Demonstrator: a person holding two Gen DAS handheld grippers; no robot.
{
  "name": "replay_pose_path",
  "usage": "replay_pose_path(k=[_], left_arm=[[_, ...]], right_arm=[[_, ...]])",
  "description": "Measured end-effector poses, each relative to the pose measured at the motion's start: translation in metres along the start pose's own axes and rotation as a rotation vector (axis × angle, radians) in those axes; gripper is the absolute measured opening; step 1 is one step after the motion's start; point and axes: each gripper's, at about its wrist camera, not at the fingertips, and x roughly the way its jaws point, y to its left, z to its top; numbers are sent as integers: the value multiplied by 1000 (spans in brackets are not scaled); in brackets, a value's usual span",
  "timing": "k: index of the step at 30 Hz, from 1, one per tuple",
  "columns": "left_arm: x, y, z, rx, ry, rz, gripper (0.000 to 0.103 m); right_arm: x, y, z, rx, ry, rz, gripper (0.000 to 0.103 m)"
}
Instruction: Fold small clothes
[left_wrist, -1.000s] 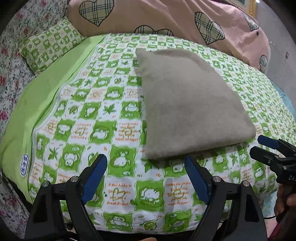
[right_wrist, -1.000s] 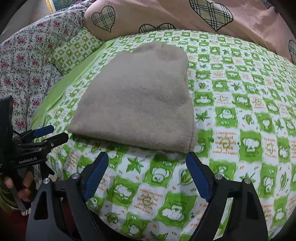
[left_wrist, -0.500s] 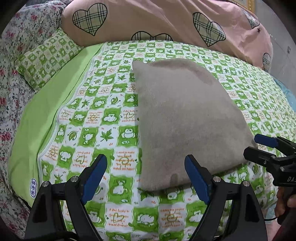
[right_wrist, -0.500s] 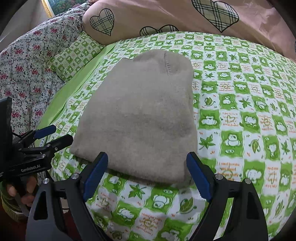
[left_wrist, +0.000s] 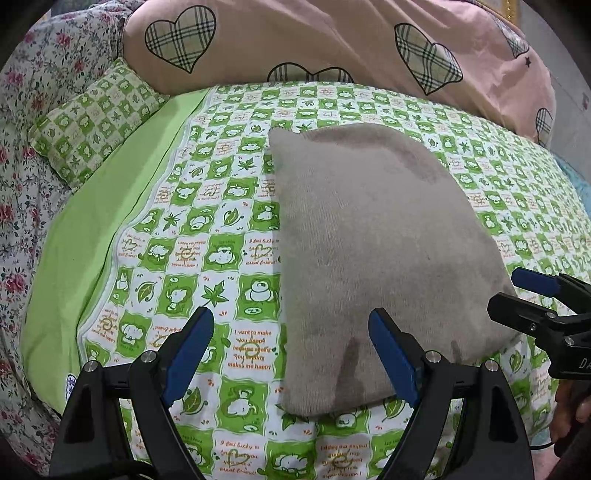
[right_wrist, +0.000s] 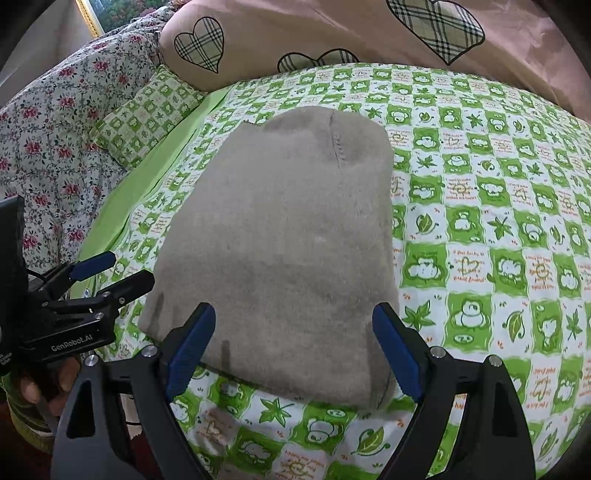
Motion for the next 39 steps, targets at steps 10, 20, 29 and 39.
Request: replay_pose_path(k=[10,20,29,39], left_arm=[[4,0,4,-7,-4,0,86],[1,0,9,-8,-23,4,86],[1,0,9,-13,-24,4,86],[2,0,11,-18,-21,-3,86]], right_arm=[[3,-2,15,5,-7,11,87],[6,-3,20,15,-7,22,87],[6,-2,21,17,-7,26,87],[7,-4,23,16,-6,28,88]])
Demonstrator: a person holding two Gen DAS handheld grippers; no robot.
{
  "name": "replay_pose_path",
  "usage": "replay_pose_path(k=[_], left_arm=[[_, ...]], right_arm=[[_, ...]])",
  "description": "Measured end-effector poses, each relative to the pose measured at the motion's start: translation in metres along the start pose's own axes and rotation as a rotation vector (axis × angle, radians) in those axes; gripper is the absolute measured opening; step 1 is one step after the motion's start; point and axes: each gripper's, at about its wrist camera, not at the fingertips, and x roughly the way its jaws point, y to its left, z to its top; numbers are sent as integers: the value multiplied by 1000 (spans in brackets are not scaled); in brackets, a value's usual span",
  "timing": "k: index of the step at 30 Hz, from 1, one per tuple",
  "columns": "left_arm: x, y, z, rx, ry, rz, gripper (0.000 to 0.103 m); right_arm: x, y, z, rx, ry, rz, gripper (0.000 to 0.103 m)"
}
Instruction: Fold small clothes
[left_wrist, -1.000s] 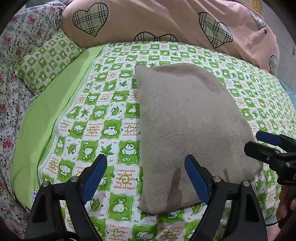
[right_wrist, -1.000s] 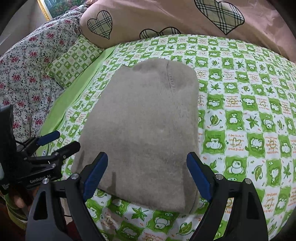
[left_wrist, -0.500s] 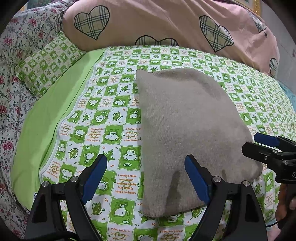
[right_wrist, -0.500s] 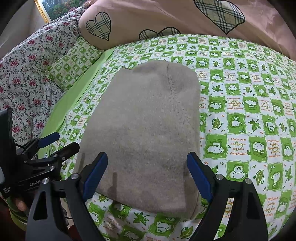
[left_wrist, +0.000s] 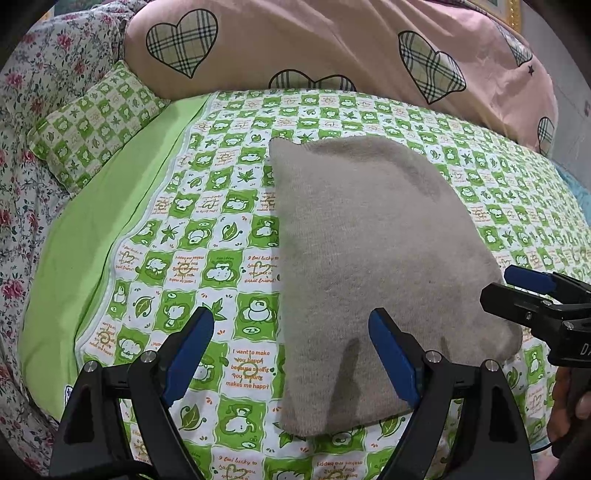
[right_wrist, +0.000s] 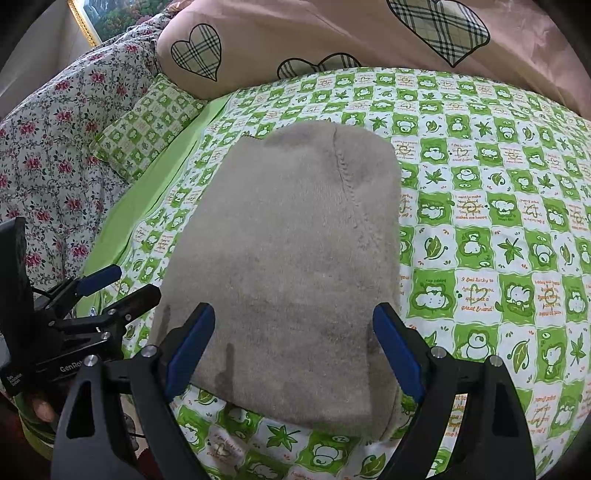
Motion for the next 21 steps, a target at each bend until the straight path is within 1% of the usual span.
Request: replay_pose_path(k=[21], left_arm=[[0,-2,1,-3,1,-1,86]], right_arm=[[5,1,0,1,5,5,88]])
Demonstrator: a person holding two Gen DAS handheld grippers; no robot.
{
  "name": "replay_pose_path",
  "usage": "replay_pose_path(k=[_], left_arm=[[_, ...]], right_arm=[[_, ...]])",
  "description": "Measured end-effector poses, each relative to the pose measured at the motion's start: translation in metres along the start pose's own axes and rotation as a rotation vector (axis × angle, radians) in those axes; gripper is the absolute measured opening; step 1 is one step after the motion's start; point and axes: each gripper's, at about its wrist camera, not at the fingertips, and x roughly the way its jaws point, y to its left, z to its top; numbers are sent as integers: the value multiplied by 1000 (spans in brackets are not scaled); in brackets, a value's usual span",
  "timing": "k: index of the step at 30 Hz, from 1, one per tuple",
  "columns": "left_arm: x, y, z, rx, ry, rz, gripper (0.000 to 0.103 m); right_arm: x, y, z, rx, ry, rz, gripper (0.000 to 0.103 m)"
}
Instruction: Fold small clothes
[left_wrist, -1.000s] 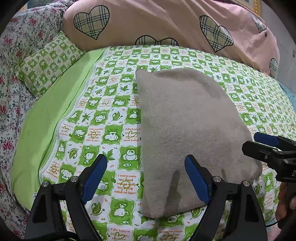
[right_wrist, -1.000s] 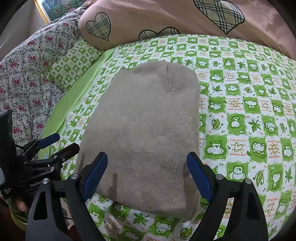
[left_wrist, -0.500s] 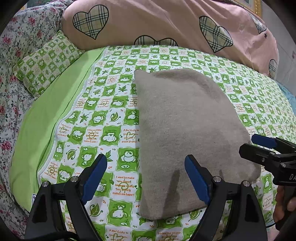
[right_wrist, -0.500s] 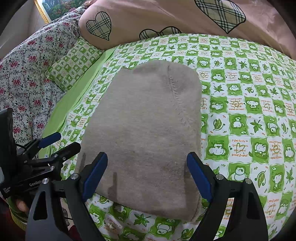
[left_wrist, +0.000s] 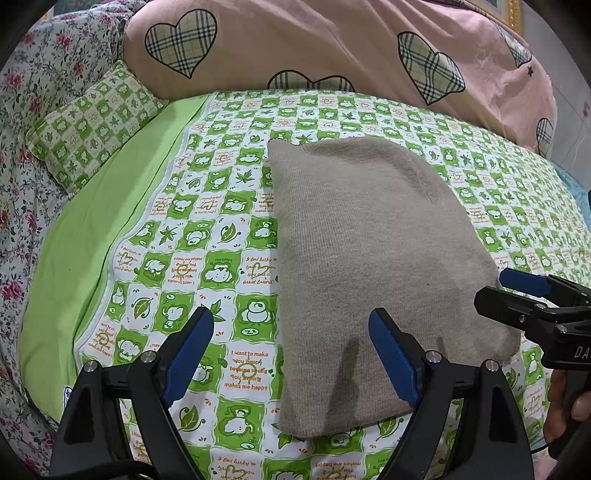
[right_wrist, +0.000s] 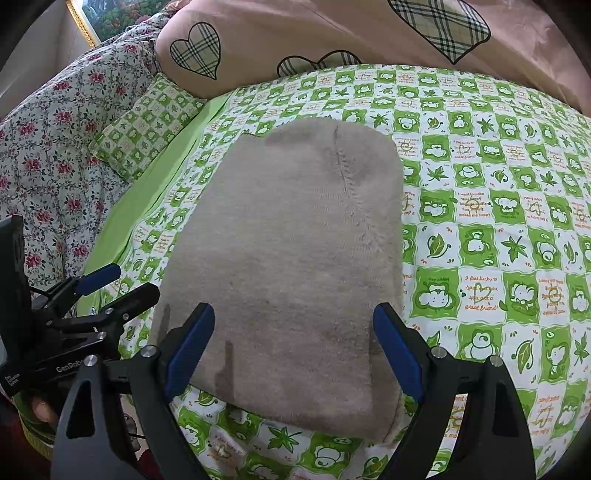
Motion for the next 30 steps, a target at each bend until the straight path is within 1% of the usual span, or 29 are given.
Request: replay_pose_path(k=[30], left_arm=[[1,1,2,2,1,-6,87]], right_arm=[[0,2,-1,2,-1,0,88]])
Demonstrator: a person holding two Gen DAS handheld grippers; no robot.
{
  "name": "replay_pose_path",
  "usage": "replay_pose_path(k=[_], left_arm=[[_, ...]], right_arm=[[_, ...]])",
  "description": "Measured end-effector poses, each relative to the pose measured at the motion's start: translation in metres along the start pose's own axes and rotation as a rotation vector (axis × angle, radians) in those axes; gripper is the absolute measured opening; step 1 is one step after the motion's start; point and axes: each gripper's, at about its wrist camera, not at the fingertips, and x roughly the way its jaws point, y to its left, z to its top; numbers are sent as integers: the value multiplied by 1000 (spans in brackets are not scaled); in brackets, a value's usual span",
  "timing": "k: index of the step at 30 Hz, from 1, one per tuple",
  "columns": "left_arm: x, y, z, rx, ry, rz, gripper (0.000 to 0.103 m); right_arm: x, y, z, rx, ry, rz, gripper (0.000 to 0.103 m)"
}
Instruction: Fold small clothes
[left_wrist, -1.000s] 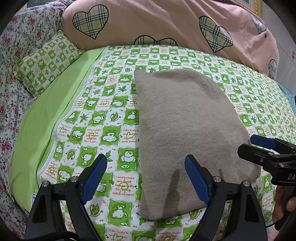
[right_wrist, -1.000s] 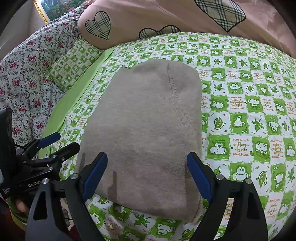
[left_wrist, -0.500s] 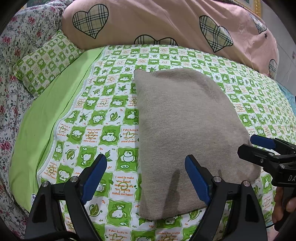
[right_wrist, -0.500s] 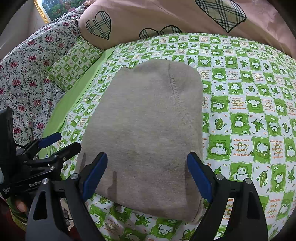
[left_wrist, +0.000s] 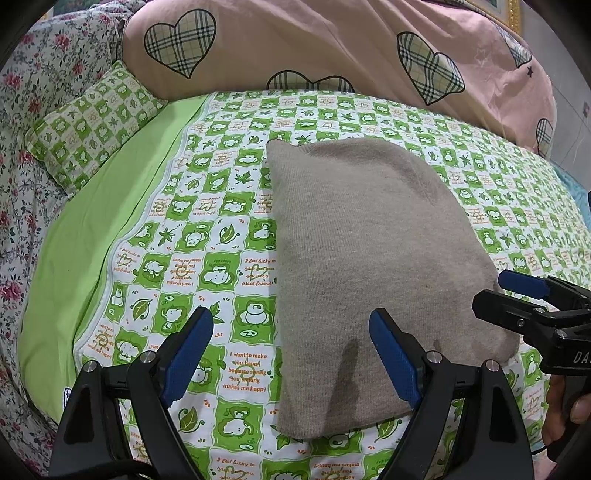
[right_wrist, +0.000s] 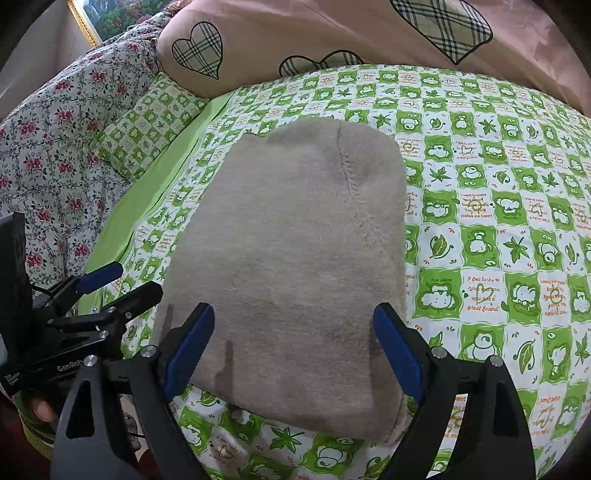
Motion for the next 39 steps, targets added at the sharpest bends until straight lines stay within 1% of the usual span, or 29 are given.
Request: replay_pose_path(k=[39], left_arm=[[1,-2,4,12,7,-8,87]], right_arm=[[0,1,0,-1,1,4,88]])
